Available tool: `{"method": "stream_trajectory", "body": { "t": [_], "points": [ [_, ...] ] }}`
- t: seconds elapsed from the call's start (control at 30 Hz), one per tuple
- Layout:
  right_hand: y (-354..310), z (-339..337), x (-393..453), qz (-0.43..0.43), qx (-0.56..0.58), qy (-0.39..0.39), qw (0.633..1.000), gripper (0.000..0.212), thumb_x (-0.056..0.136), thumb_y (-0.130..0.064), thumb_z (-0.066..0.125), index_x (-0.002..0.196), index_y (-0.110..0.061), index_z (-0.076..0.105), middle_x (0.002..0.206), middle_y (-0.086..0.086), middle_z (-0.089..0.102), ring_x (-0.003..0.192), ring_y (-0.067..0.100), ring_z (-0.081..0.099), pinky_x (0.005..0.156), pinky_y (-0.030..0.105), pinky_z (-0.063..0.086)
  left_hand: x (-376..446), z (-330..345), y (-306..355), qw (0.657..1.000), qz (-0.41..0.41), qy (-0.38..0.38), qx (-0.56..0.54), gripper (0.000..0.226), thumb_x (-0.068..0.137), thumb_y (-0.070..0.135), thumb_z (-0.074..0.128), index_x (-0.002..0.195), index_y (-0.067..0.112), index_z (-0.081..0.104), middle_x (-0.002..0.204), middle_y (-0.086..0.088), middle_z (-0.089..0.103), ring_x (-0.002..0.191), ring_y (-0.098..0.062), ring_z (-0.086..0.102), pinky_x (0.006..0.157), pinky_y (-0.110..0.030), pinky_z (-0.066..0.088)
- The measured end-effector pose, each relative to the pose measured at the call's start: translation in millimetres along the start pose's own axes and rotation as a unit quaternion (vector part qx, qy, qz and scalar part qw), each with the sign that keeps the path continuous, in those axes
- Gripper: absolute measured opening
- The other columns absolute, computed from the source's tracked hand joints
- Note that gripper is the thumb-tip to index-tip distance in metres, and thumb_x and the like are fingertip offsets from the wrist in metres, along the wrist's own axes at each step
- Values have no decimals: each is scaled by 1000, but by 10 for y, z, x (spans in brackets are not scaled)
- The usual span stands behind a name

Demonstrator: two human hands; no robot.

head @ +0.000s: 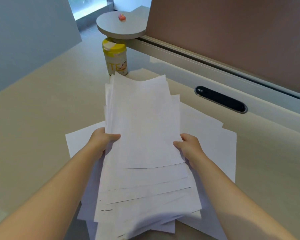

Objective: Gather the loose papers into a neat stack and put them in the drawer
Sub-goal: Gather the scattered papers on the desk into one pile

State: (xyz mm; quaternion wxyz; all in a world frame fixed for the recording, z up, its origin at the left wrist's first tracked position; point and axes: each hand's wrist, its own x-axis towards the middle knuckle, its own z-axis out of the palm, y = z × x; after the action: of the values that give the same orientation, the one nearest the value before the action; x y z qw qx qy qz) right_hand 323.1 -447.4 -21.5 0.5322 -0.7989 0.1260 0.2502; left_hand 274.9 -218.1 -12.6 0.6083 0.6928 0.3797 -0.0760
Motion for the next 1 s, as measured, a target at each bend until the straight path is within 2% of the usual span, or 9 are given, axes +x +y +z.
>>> {"method": "stream_trajectory", "body": {
  "t": [0.17,0.27,0.33,0.47,0.7,0.77,0.83,0.9,1.0],
  "points": [
    [-53,175,17,-71,-44,19,996,14,83,-1,50,71,-8,48,66,8,46,61,19,44,58,24,36,-126,-142,-63,993,41,70,-89,20,87,-1,53,106,-2,60,99,-6,63,99,-25,57,82,-28,39],
    [-71,253,23,-86,-228,79,967,18,89,-20,49,104,-14,58,111,6,56,107,26,50,91,36,39,-142,-313,-180,992,34,117,-29,8,84,11,56,77,16,56,81,0,61,108,-31,59,85,-34,43],
    [-39,259,19,-39,-352,91,931,47,91,-35,43,135,-19,38,149,7,29,138,28,22,111,43,23,-147,-415,-299,990,12,139,16,6,76,24,57,74,20,53,95,-7,64,110,-36,57,96,-44,45],
    [100,314,-14,39,-412,28,910,71,92,-50,28,147,-17,-4,156,10,-17,143,32,-17,115,49,-6,-194,-444,-417,983,24,158,96,12,72,25,53,62,20,49,103,-16,63,99,-38,57,98,-51,42],
    [-7,358,51,-62,-166,-88,980,60,96,-43,23,148,-19,5,158,-2,4,146,15,-2,119,34,-4,-84,-286,-282,977,126,102,142,10,82,5,52,80,-4,58,82,-15,53,73,-25,48,55,-28,30],
    [-108,340,0,-45,-6,-77,996,49,98,-32,31,141,-9,27,144,-4,35,133,14,32,112,24,19,-70,-259,-245,976,140,94,137,13,80,3,54,68,-3,55,78,-14,50,71,-23,46,53,-28,29],
    [-192,295,-22,-16,110,-49,993,30,96,-29,38,116,-11,49,101,0,51,90,10,52,83,22,39,-62,-273,-237,976,150,97,128,22,77,7,58,59,9,46,77,-12,47,74,-24,47,58,-34,40],
    [-258,255,-19,15,169,-29,985,23,96,-31,39,84,-13,48,70,0,41,54,9,43,55,21,35,-57,-309,-266,978,138,110,116,14,73,16,61,65,12,50,87,-16,49,86,-34,57,77,-44,48],
    [-251,266,-27,68,155,-42,985,16,91,-26,50,96,-13,41,71,3,43,52,14,38,41,22,31,-61,-380,-341,981,102,135,96,5,77,11,62,78,6,62,106,-28,56,103,-42,60,80,-40,47]
  ]
}}
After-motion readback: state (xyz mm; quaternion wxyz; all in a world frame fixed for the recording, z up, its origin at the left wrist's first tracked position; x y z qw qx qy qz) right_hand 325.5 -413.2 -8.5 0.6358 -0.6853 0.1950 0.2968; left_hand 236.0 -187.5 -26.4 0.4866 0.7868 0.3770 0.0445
